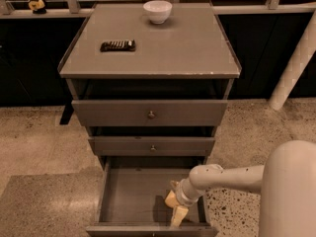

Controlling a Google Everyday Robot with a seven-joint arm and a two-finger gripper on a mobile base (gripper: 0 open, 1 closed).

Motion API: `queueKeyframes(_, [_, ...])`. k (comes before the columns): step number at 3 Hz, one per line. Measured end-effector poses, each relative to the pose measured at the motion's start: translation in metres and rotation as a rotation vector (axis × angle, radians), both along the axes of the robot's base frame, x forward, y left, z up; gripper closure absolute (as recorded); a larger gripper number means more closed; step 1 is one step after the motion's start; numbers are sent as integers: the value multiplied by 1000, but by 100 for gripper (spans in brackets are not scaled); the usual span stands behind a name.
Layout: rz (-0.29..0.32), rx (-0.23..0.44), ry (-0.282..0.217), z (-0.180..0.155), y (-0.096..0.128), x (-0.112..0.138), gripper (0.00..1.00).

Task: Pick sponge from bottom drawer and place on counter

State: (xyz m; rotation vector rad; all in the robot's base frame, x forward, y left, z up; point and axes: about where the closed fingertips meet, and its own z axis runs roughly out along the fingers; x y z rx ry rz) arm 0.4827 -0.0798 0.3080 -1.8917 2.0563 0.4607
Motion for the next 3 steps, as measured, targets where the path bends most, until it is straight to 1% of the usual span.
queueKeyframes(1, [36, 40, -62, 63, -21, -7, 0])
queueKeyframes(2, [26, 38, -56, 56, -22, -9, 0])
queueKeyframes(3, [-10, 69, -71, 19, -33, -6, 0])
